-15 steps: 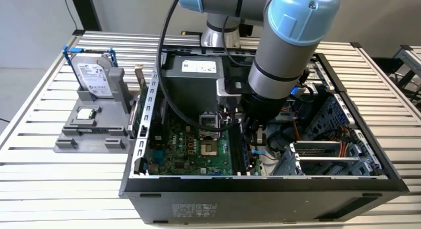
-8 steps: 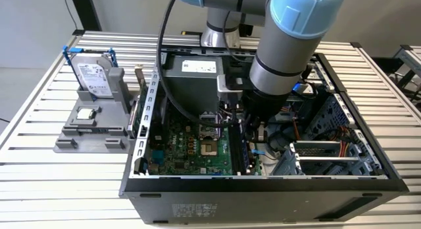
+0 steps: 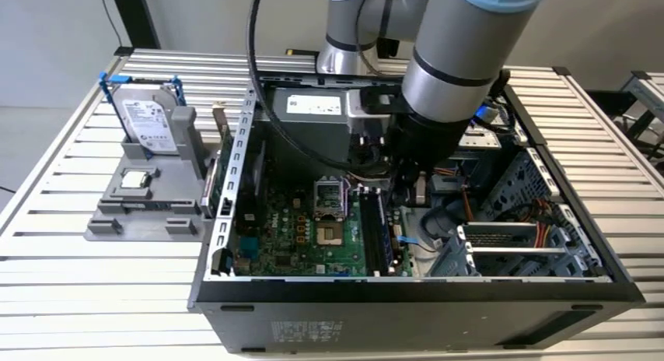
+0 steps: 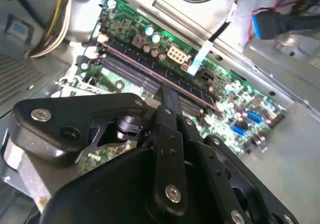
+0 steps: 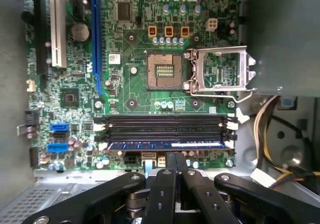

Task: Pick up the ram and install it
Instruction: 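Press down the ram until it locks into place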

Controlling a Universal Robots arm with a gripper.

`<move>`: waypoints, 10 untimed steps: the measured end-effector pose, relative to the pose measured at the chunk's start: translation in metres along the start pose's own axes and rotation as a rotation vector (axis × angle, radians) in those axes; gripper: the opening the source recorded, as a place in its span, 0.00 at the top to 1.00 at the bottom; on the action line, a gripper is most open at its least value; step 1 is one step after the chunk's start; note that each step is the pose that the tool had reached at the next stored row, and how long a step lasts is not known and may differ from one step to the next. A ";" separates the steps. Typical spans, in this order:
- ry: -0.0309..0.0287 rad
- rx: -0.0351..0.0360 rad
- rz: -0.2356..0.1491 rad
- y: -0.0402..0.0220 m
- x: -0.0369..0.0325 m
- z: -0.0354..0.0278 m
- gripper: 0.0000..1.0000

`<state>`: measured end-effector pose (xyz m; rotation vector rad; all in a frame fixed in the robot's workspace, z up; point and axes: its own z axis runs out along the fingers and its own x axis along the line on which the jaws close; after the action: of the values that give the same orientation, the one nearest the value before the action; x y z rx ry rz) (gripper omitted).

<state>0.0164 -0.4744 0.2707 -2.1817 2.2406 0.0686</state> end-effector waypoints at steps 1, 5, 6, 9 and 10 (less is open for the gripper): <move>-0.0001 0.0000 0.000 0.0001 -0.0002 -0.0046 1.00; 0.0000 0.0000 0.000 0.0005 -0.0009 -0.0227 1.00; 0.0001 -0.0001 0.000 0.0006 -0.0011 -0.0275 1.00; 0.0001 0.0000 0.000 0.0009 -0.0017 -0.0408 1.00; 0.0000 0.0000 0.000 0.0010 -0.0018 -0.0455 1.00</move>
<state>0.0164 -0.4744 0.3162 -2.1817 2.2406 0.0686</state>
